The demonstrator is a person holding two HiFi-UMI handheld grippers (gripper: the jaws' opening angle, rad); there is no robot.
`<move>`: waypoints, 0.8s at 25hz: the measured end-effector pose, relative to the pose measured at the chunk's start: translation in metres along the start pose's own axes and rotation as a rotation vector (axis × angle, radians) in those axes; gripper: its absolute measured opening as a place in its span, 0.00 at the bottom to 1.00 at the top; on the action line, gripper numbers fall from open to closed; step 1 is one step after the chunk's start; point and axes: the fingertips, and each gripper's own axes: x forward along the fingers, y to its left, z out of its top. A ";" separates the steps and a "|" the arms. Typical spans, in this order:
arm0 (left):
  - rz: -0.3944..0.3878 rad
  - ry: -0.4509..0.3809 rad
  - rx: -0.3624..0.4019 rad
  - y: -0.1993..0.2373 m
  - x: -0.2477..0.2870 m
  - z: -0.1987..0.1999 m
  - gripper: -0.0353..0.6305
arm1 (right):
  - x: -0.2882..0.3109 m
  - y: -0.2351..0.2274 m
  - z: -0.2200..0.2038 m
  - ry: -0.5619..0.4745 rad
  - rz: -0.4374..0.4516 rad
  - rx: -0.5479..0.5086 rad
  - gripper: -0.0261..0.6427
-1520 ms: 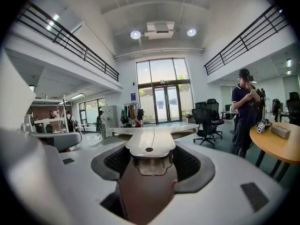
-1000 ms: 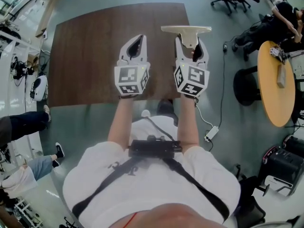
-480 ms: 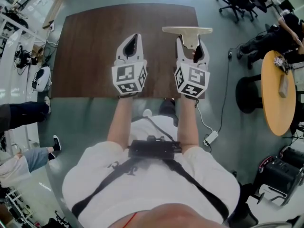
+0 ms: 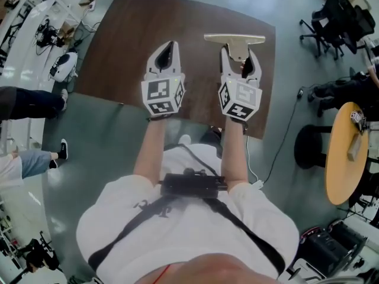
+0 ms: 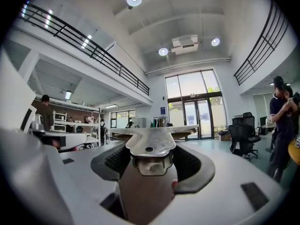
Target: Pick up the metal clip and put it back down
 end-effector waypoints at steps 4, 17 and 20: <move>0.095 -0.007 0.002 0.037 -0.007 0.007 0.07 | 0.030 0.037 -0.003 0.025 0.114 -0.003 0.48; 0.340 0.000 0.004 0.137 -0.056 -0.005 0.07 | 0.097 0.166 -0.035 0.122 0.454 -0.023 0.48; 0.393 0.009 -0.002 0.155 -0.072 -0.012 0.07 | 0.102 0.198 -0.044 0.143 0.538 -0.037 0.48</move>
